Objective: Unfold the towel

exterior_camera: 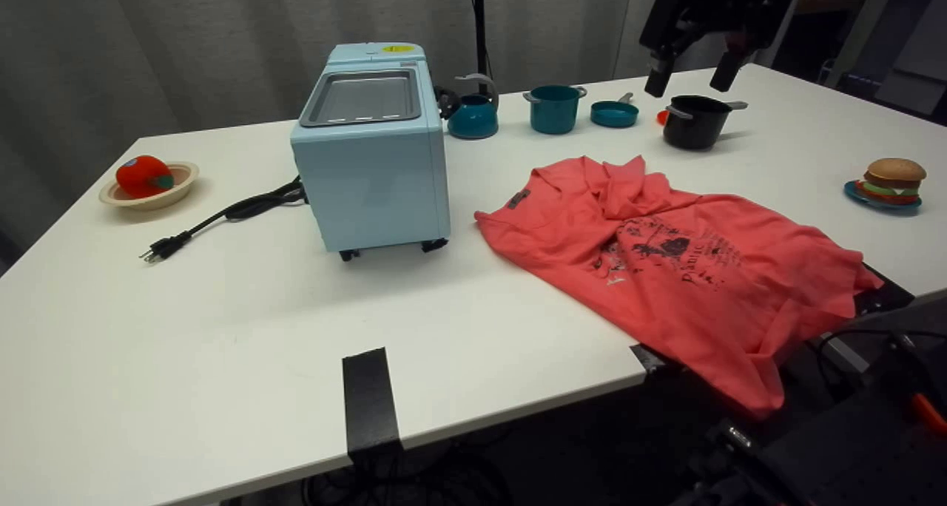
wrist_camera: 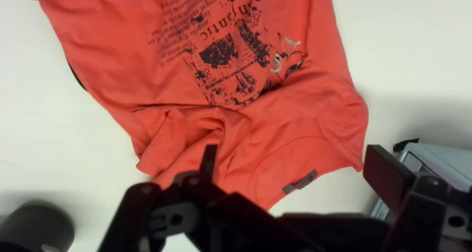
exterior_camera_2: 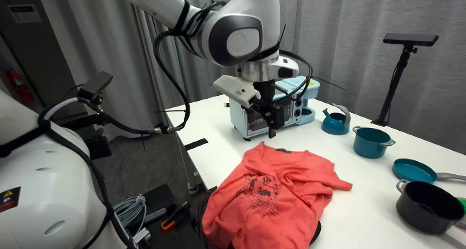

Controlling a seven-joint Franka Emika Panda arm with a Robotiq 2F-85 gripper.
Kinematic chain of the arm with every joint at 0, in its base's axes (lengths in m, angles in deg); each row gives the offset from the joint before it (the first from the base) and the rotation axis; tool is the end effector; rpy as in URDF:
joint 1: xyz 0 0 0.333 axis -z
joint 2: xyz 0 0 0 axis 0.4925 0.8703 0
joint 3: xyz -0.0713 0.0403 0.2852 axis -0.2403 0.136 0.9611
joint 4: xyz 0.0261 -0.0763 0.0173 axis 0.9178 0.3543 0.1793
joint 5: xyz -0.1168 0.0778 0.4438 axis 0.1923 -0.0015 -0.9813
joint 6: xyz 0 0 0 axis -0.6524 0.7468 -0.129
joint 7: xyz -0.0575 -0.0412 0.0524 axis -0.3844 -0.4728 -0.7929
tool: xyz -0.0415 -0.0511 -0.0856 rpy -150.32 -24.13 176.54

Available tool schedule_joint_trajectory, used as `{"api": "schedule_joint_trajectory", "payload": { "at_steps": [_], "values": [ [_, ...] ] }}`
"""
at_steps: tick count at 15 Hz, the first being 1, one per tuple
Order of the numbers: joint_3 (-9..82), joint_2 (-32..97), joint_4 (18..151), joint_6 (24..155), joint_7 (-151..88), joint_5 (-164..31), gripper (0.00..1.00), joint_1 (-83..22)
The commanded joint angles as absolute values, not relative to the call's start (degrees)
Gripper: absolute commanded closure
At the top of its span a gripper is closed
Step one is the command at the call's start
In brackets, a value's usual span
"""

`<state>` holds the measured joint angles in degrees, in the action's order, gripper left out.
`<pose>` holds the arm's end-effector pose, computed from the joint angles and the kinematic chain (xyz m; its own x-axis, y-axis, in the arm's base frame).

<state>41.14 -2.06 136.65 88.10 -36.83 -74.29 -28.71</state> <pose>0.5021 0.0000 0.3347 0.9927 -0.0447 0.1116 -0.0374 -0.9970 -0.0671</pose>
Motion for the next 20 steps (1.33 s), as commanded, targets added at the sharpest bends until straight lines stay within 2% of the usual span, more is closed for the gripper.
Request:
{"api": "schedule_joint_trajectory", "payload": {
  "at_steps": [1, 8, 20],
  "values": [
    [41.1, -5.3, 135.4, 88.1, -36.3, -72.5, 0.0, -29.0],
    [40.7, -10.2, 133.7, 88.9, -36.4, -72.2, 0.0, -29.3],
    [40.8, -8.9, 133.1, 88.1, -36.6, -71.5, 0.0, -29.2]
  ]
}}
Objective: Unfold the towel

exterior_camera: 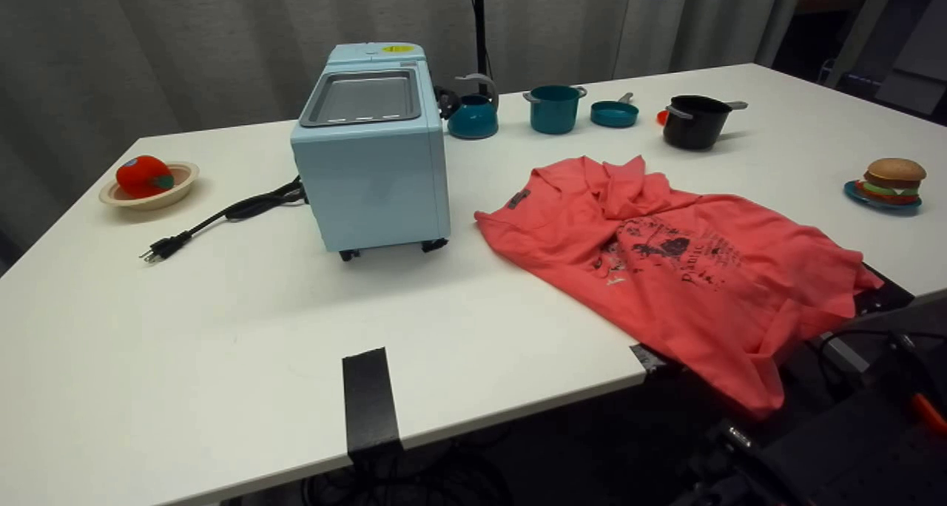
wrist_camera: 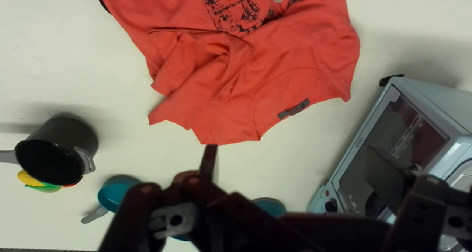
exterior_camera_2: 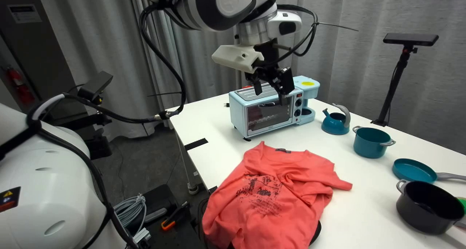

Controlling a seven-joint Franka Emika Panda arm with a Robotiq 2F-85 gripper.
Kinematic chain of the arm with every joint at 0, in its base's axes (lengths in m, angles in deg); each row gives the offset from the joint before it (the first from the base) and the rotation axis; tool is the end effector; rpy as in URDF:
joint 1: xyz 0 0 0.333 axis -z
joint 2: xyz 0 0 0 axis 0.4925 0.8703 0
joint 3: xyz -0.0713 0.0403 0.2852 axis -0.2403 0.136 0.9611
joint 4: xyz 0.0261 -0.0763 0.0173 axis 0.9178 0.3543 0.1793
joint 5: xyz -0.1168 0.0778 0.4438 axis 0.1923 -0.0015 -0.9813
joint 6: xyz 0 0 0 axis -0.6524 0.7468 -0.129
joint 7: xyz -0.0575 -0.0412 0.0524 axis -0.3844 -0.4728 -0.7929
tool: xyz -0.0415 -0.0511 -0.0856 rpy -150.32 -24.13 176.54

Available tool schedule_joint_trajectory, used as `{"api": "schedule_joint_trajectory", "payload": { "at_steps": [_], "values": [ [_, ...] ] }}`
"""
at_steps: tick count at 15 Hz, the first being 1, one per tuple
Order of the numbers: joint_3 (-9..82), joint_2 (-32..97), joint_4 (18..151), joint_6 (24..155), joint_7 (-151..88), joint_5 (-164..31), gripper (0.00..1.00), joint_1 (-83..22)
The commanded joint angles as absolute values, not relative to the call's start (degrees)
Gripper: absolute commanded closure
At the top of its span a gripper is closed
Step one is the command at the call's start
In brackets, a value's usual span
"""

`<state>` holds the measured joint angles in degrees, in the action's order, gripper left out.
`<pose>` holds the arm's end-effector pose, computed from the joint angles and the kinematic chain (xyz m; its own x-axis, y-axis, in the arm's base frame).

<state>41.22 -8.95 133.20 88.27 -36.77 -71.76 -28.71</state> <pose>0.5120 0.0000 0.4286 0.9564 -0.0136 0.2918 -0.0047 -0.9995 -0.0311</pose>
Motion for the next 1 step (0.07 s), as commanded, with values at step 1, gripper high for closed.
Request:
{"api": "schedule_joint_trajectory", "payload": {
  "at_steps": [1],
  "values": [
    [40.8, -8.9, 133.1, 88.1, -36.6, -71.5, 0.0, -29.2]
  ]
}}
